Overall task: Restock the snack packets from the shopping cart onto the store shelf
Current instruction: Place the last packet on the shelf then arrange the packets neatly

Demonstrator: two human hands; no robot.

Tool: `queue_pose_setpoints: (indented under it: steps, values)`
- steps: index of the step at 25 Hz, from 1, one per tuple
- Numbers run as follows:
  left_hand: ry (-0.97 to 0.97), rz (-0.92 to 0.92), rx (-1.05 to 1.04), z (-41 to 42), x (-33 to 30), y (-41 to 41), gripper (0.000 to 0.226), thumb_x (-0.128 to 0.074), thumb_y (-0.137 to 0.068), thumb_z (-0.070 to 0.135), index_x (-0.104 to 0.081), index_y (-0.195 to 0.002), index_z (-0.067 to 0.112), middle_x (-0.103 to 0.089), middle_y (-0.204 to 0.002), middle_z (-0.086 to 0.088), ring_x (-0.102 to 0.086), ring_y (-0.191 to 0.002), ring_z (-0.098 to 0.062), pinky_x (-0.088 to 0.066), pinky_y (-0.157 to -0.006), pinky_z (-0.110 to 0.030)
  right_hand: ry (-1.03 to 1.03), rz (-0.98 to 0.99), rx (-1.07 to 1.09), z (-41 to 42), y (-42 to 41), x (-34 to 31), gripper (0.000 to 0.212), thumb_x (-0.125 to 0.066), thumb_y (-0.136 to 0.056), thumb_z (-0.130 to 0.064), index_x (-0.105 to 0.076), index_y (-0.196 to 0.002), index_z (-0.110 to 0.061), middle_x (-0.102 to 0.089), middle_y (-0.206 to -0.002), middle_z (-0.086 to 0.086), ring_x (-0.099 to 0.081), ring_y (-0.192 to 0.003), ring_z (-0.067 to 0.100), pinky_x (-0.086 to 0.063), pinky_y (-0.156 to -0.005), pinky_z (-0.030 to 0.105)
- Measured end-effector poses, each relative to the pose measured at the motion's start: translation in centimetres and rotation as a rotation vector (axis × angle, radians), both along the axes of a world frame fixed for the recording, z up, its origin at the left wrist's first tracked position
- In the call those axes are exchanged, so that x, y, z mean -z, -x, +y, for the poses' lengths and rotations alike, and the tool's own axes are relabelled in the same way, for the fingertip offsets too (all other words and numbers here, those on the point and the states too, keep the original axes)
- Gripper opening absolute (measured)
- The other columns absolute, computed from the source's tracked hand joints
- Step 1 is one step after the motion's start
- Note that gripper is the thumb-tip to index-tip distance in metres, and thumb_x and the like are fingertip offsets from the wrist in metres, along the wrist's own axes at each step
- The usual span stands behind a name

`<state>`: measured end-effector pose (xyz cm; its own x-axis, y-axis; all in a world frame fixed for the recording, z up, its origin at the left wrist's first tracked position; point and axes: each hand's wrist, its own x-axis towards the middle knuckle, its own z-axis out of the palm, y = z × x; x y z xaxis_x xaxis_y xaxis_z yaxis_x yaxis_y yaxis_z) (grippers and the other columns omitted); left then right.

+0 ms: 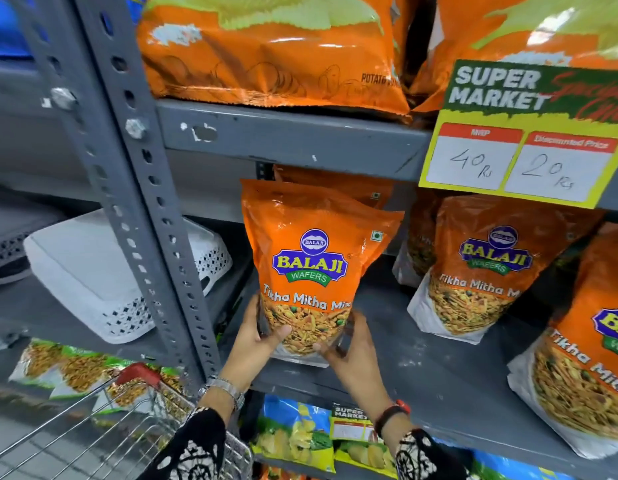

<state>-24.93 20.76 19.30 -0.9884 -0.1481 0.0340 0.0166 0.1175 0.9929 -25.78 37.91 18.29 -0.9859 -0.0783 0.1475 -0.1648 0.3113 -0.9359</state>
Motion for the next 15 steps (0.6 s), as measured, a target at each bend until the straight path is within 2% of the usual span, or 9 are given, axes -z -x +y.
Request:
queue_pose_setpoints:
  steps: [3,6,8,10,11,13,15]
  values:
    - [0.022,0.015,0.004,0.0,0.2,0.3,0.068,-0.068,-0.074,0.011,-0.029,-0.110,0.054,-0.043,-0.110,0.033,-0.045,-0.091,0.031,-0.036,-0.079,-0.012,0.000,-0.012,0.025,-0.2,0.2,0.2,0.072,-0.077,-0.065,-0.022,-0.035,-0.123,-0.024,-0.047,-0.123,0.000,-0.047,-0.114,0.016,-0.049,-0.095,0.048]
    - [0.031,0.032,-0.005,0.2,0.0,0.3,0.069,-0.067,-0.075,0.008,-0.029,-0.111,0.053,-0.044,-0.110,0.032,-0.044,-0.089,0.032,-0.038,-0.078,-0.010,0.004,-0.019,0.017,-0.2,0.2,0.1,0.072,-0.077,-0.065,-0.022,-0.035,-0.123,-0.025,-0.047,-0.125,0.002,-0.047,-0.114,0.016,-0.048,-0.095,0.047]
    - [0.003,0.060,-0.041,0.8,-0.3,-0.2,0.073,-0.066,-0.076,0.007,-0.027,-0.122,0.047,-0.043,-0.124,0.023,-0.043,-0.104,0.023,-0.040,-0.089,-0.012,0.005,-0.031,-0.009,0.4,0.0,0.1,0.075,-0.076,-0.067,-0.025,-0.032,-0.127,-0.023,-0.044,-0.131,0.003,-0.045,-0.119,0.017,-0.046,-0.098,0.047]
    - [-0.025,0.085,-0.169,1.9,-0.5,-1.2,0.081,-0.067,-0.075,0.008,-0.019,-0.136,0.033,-0.030,-0.145,0.006,-0.030,-0.127,0.001,-0.031,-0.107,-0.031,0.016,-0.044,0.014,2.0,-0.5,0.0,0.076,-0.075,-0.070,-0.025,-0.030,-0.131,-0.021,-0.042,-0.135,0.002,-0.042,-0.123,0.016,-0.043,-0.101,0.045]
    - [-0.001,0.101,-0.264,2.7,-0.6,-1.7,0.083,-0.068,-0.075,0.012,-0.017,-0.137,0.029,-0.024,-0.148,0.000,-0.024,-0.133,-0.009,-0.026,-0.111,-0.042,0.029,-0.030,0.053,3.3,-0.7,-0.2,0.072,-0.073,-0.072,-0.022,-0.032,-0.131,-0.020,-0.043,-0.133,0.002,-0.043,-0.122,0.016,-0.042,-0.101,0.043]
    - [0.107,0.211,-0.439,4.5,-1.0,-2.8,0.077,-0.071,-0.073,0.020,-0.024,-0.135,0.022,-0.028,-0.144,-0.010,-0.025,-0.133,-0.020,-0.027,-0.110,-0.054,0.066,0.020,0.165,6.3,-1.1,-0.7,0.059,-0.067,-0.077,-0.018,-0.037,-0.128,-0.018,-0.047,-0.126,0.000,-0.046,-0.119,0.018,-0.041,-0.100,0.040]
    - [0.232,0.399,-0.500,7.8,-1.8,-4.0,0.066,-0.068,-0.070,0.021,-0.036,-0.128,0.013,-0.037,-0.131,-0.017,-0.033,-0.124,-0.023,-0.033,-0.107,-0.048,0.130,0.061,0.294,9.9,-1.5,-1.2,0.048,-0.060,-0.083,-0.016,-0.040,-0.126,-0.013,-0.047,-0.124,0.002,-0.045,-0.121,0.023,-0.039,-0.100,0.036]
